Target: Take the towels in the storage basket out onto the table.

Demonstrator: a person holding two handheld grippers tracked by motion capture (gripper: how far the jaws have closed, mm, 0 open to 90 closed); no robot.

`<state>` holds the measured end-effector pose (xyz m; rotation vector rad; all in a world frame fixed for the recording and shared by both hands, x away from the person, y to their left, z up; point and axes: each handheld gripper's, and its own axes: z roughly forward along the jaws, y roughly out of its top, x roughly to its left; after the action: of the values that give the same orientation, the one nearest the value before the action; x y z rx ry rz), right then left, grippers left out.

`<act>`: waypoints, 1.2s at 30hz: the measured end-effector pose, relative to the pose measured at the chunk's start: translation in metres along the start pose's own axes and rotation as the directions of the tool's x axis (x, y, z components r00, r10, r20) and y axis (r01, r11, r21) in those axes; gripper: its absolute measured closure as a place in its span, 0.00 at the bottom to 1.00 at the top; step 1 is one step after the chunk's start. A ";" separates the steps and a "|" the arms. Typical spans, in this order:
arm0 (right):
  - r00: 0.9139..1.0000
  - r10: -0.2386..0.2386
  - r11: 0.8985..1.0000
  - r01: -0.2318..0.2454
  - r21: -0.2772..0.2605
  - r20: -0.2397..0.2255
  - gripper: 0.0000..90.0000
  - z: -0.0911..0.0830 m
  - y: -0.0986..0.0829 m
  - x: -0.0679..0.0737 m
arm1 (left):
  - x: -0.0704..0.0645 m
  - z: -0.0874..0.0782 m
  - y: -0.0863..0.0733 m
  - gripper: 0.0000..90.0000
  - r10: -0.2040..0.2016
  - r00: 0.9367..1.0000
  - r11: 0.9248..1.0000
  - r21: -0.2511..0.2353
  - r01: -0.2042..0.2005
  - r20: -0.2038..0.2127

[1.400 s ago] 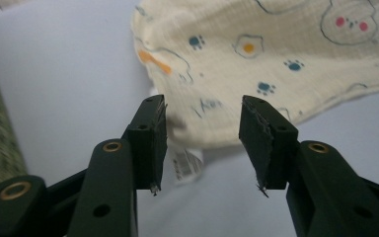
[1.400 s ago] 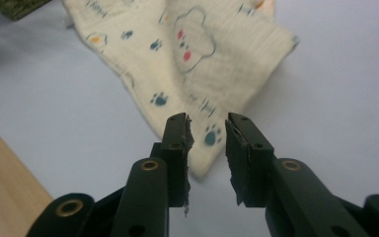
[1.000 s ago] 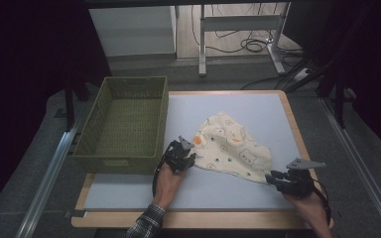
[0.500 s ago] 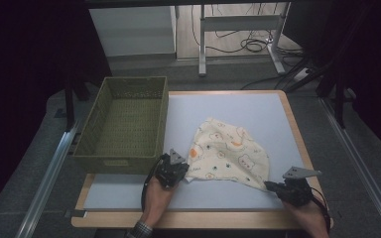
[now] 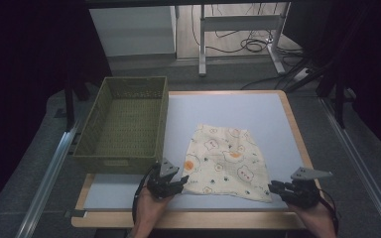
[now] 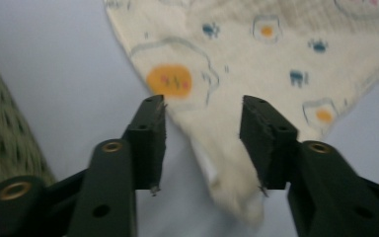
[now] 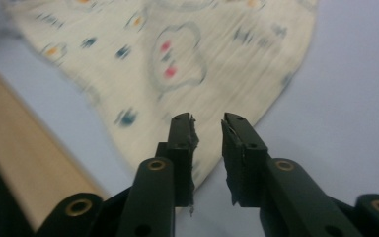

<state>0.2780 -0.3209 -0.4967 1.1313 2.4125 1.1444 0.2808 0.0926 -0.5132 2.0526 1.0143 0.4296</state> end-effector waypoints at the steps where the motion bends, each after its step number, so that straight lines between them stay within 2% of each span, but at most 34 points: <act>1: 1.000 0.000 1.000 0.000 0.000 0.000 0.81 0.000 0.000 0.000 | 0.000 0.000 0.000 0.52 0.000 1.000 1.000 0.000 0.000 0.000; 2: 1.000 -0.003 1.000 0.003 -0.001 0.021 0.79 0.011 0.012 -0.009 | 0.001 0.012 0.008 0.49 0.006 1.000 1.000 -0.003 -0.006 0.008; 3: 1.000 -0.003 1.000 0.003 -0.001 0.021 0.79 0.011 0.012 -0.009 | 0.001 0.012 0.008 0.47 0.006 1.000 1.000 -0.003 -0.006 0.008; 4: 0.999 0.000 1.000 0.000 -0.004 0.036 0.79 0.024 0.026 -0.018 | 0.003 0.025 0.015 0.45 0.006 1.000 1.000 -0.006 -0.006 0.016; 5: 0.999 0.000 1.000 0.000 -0.004 0.036 0.79 0.024 0.026 -0.018 | 0.003 0.025 0.015 0.43 0.006 1.000 1.000 -0.006 -0.006 0.016; 6: 0.998 0.009 1.000 -0.008 -0.013 0.059 0.77 0.037 0.041 -0.028 | 0.005 0.038 0.020 0.41 0.005 1.000 1.000 -0.010 -0.005 0.025; 7: 0.998 0.009 1.000 -0.008 -0.013 0.059 0.77 0.037 0.041 -0.028 | 0.005 0.038 0.020 0.40 0.005 1.000 1.000 -0.010 -0.005 0.025; 8: 0.996 0.011 1.000 -0.010 -0.015 0.084 0.76 0.051 0.055 -0.037 | 0.007 0.049 0.023 0.37 0.012 1.000 1.000 0.005 -0.012 0.018; 9: 0.995 0.010 1.000 -0.008 -0.013 0.098 0.75 0.058 0.062 -0.041 | 0.007 0.049 0.023 0.34 0.012 1.000 1.000 0.005 -0.012 0.018; 11: 0.992 0.016 1.000 -0.014 -0.015 0.122 0.74 0.072 0.073 -0.051 | 0.009 0.062 0.024 0.32 0.019 1.000 1.000 0.017 -0.019 -0.006; 12: 0.992 0.021 1.000 -0.019 -0.017 0.128 0.73 0.080 0.077 -0.056 | 0.011 0.065 0.024 0.31 0.017 1.000 1.000 0.023 -0.017 -0.014; 13: 0.992 0.021 1.000 -0.019 -0.017 0.128 0.73 0.080 0.077 -0.056 | 0.011 0.065 0.024 0.31 0.017 1.000 1.000 0.023 -0.017 -0.014; 14: 0.990 0.028 1.000 -0.027 -0.012 0.140 0.70 0.094 0.082 -0.064 | 0.013 0.068 0.023 0.30 0.007 1.000 1.000 0.019 -0.007 -0.025; 15: 0.990 0.028 1.000 -0.027 -0.012 0.140 0.70 0.094 0.082 -0.064 | 0.013 0.068 0.023 0.29 0.007 1.000 1.000 0.019 -0.007 -0.025; 16: 0.989 0.029 1.000 -0.030 0.004 0.147 0.68 0.107 0.085 -0.069 | 0.014 0.071 0.022 0.29 0.007 1.000 0.999 0.034 -0.007 -0.026; 18: 0.988 0.021 1.000 -0.024 0.019 0.154 0.68 0.118 0.086 -0.071 | 0.012 0.073 0.023 0.27 0.019 0.999 0.999 0.049 -0.017 -0.045; 19: 0.988 0.021 1.000 -0.024 0.019 0.154 0.68 0.118 0.086 -0.071 | 0.012 0.073 0.023 0.27 0.019 0.999 0.999 0.049 -0.017 -0.045; 20: 0.987 0.004 1.000 -0.007 0.021 0.161 0.69 0.124 0.087 -0.069 | 0.010 0.073 0.023 0.26 0.031 0.998 0.998 0.057 -0.027 -0.057; 21: 0.987 0.004 1.000 -0.007 0.021 0.161 0.69 0.124 0.087 -0.069 | 0.010 0.073 0.023 0.25 0.031 0.998 0.998 0.057 -0.027 -0.057; 22: 0.986 0.000 1.000 -0.004 0.022 0.166 0.87 0.125 0.087 -0.068 | 0.011 0.074 0.023 0.25 0.025 0.998 0.998 0.060 -0.021 -0.060; 23: 0.988 0.000 1.000 -0.004 0.027 0.156 0.94 0.124 0.087 -0.068 | 0.011 0.074 0.023 0.25 0.021 0.998 0.998 0.062 -0.017 -0.057; 24: 0.989 0.002 1.000 -0.006 0.029 0.147 0.97 0.123 0.087 -0.069 | 0.011 0.074 0.023 0.25 0.018 0.998 0.998 0.063 -0.014 -0.055; 25: 0.989 0.002 1.000 -0.006 0.029 0.147 0.97 0.123 0.087 -0.069 | 0.011 0.074 0.023 0.25 0.018 0.998 0.998 0.063 -0.014 -0.055; 26: 0.986 -0.011 0.999 0.003 0.048 0.168 0.98 0.120 0.087 -0.069 | 0.012 0.074 0.023 0.25 0.015 0.999 0.998 0.065 -0.012 -0.052; 28: 0.971 -0.037 0.997 0.022 0.068 0.236 0.98 0.113 0.087 -0.072 | 0.012 0.074 0.023 0.24 0.014 0.999 0.998 0.066 -0.011 -0.052; 30: 0.965 -0.010 0.999 -0.002 0.045 0.262 0.98 0.103 0.085 -0.081 | 0.011 0.074 0.023 0.24 0.017 0.998 0.998 0.065 -0.013 -0.058; 31: 0.965 -0.010 0.999 -0.002 0.045 0.262 0.98 0.103 0.085 -0.081 | 0.011 0.074 0.023 0.23 0.017 0.998 0.998 0.065 -0.013 -0.058; 32: 0.959 0.017 0.999 -0.027 0.029 0.282 0.98 0.095 0.080 -0.088 | 0.011 0.074 0.023 0.23 0.015 0.998 0.998 0.065 -0.011 -0.062; 33: 0.957 0.023 0.999 -0.032 0.027 0.289 0.98 0.093 0.076 -0.092 | 0.011 0.075 0.023 0.22 0.006 0.998 0.998 0.060 -0.002 -0.062; 35: 0.957 0.036 0.999 -0.044 0.022 0.288 0.97 0.091 0.073 -0.095 | 0.011 0.074 0.024 0.21 0.013 0.998 0.998 0.067 -0.009 -0.059; 36: 0.962 0.067 0.998 -0.069 -0.001 0.265 0.96 0.089 0.069 -0.098 | 0.010 0.075 0.024 0.21 0.008 0.999 0.998 0.064 -0.004 -0.053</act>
<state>0.4256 -0.3168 -0.5149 1.2884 2.1919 0.9347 0.3439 0.0540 -0.5420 2.1112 1.0664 0.4630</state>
